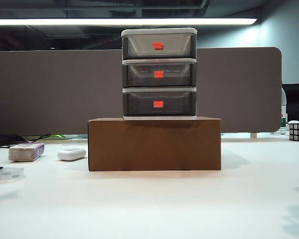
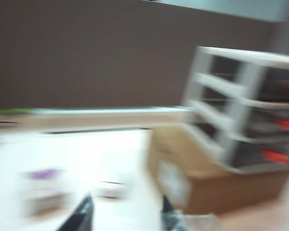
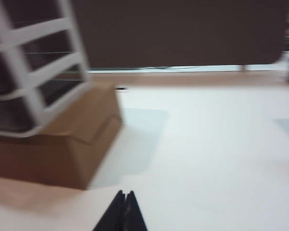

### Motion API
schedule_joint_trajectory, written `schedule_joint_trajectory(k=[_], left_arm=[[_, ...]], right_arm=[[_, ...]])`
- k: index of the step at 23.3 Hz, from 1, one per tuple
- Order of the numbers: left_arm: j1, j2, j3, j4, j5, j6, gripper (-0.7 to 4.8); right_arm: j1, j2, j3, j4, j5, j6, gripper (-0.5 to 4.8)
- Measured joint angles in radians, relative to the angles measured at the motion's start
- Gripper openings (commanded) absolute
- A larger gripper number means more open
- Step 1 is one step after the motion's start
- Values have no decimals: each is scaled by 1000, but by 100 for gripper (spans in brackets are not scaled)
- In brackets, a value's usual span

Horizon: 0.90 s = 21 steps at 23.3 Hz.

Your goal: Open the second layer of the drawer on the table, pick up the transparent tape on the table and put it in, and finally close the drawer.

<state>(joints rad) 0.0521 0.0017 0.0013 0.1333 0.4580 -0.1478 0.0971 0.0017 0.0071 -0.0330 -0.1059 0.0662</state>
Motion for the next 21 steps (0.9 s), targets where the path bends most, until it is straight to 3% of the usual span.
schedule_joint_trajectory(k=[2,3,4,9,11,13,15,17,21], left_arm=[[-111,0,1,-47,65,-17,89],[-156,0,0,-58,55,-18,89],[-255,0,0,-64,1,-18,89],[-776,47,0,-29,-456,70,89],[-940,148,0,46,-631,90,89],[-1005,261,0,159,-693,109,89],[-1012,366,1,269,-718,112,89],[-1012,579,2,465,-723,114,89],[-1012,868,35,722,-723,87,89]], right_arm=[[0,0,0,18,-108,3,-5],[1,0,0,21,-125,4,-5],[1,0,0,33,-138,8,-5],[113,1,1,72,-129,31,-5],[227,18,18,63,-66,31,-5],[311,66,59,60,17,21,-5],[367,123,92,58,51,-12,-5],[445,259,167,54,82,-65,-5],[475,449,263,56,79,-88,-5]])
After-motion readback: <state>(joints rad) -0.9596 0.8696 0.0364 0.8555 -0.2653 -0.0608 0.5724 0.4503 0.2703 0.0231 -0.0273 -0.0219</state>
